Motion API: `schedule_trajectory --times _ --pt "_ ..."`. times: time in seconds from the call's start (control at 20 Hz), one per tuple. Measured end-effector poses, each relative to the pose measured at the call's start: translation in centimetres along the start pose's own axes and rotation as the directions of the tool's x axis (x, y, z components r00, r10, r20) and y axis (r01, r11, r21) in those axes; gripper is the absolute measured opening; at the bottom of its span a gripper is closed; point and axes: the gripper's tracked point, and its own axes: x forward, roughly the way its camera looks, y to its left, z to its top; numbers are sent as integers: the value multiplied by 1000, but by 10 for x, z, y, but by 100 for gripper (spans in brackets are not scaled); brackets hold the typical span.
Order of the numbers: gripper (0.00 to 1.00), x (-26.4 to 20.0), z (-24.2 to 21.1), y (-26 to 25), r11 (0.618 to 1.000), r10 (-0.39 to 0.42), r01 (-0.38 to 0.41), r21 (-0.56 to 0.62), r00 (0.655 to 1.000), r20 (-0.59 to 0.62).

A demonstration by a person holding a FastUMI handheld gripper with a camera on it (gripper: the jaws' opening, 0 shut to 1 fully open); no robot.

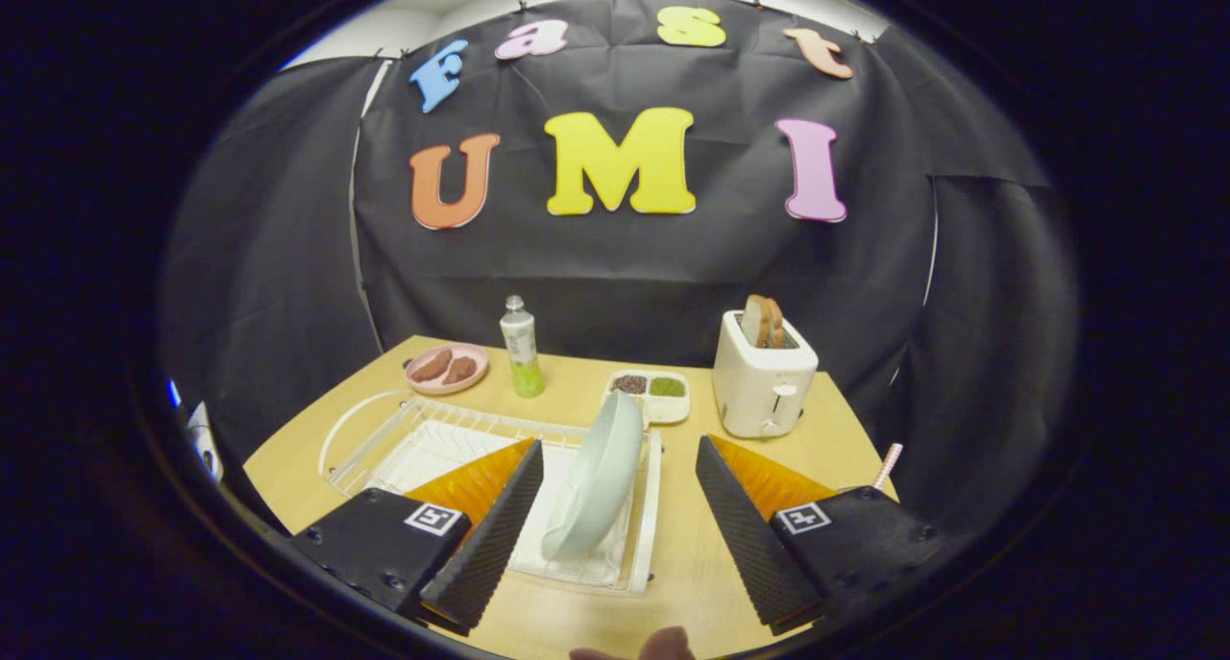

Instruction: Take the plate from the dish rack, then take the spoon from the basket and place it into the plate.

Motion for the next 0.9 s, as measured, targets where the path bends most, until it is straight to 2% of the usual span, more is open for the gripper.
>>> schedule_trajectory --times 0.2,0.4,0.5,0.75,0.9 --pt "100 39 -1 -8 998 -62 63 3 991 -116" --pt "100 64 -14 1 995 -20 42 87 971 -239" --pt "93 72 -21 11 993 10 25 114 956 -294" --pt "77 79 -37 28 981 38 40 192 921 -388" --pt "57 80 -40 36 980 24 60 187 908 -418"
